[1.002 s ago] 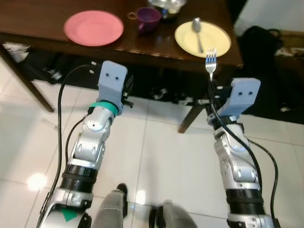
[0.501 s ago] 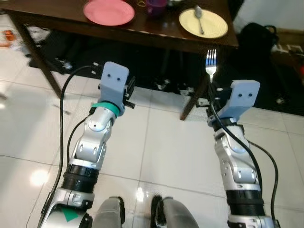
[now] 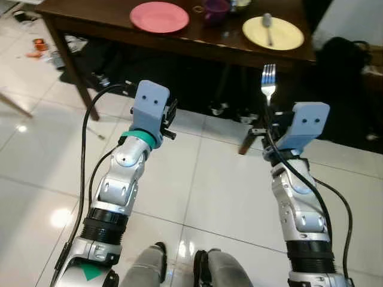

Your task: Setting the table

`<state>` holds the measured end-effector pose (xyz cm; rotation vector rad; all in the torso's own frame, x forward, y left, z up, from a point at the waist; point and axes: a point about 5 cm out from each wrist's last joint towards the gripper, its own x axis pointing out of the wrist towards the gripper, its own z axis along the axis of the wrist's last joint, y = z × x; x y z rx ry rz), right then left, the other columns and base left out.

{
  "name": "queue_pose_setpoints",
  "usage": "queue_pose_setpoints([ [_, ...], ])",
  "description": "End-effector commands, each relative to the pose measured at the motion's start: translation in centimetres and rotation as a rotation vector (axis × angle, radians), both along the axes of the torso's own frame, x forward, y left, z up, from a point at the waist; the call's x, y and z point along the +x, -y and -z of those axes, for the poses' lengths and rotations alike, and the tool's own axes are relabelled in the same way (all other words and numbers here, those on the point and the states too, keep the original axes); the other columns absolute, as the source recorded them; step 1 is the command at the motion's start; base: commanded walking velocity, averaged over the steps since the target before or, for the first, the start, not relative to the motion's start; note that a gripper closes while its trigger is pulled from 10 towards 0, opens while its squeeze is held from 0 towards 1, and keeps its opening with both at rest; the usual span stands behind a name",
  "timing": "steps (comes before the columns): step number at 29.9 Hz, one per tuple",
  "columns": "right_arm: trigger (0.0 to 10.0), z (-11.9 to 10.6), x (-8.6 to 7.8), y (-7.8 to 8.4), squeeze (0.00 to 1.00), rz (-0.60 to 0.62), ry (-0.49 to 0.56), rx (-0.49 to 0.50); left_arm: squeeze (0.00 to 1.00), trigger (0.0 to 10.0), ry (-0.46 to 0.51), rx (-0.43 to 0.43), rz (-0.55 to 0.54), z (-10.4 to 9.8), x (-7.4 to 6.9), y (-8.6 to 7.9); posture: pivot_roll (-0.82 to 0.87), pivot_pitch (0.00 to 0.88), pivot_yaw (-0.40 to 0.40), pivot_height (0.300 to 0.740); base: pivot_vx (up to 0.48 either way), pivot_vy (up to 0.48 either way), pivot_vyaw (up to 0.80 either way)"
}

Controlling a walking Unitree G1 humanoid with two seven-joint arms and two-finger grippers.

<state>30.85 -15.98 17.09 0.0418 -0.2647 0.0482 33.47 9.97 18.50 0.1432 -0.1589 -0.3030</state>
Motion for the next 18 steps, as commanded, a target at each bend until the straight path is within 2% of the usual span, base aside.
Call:
queue_pose_setpoints([
  [1, 10.0, 0.1, -0.01, 0.14, 0.0, 0.002, -0.01, 0.001, 0.0, 10.0, -0.027, 0.001, 0.002, 0.52, 0.02, 0.11, 0.08, 0.103, -0.012, 0.74, 0.0, 0.0, 0.8],
  [18, 10.0, 0.04, -0.06, -0.01, 0.0, -0.004, -0.006, 0.012, 0.0, 10.0, -0.031, 0.006, 0.001, 0.6, -0.01, 0.1, 0.09, 0.114, -0.012, 0.74, 0.0, 0.0, 0.8],
])
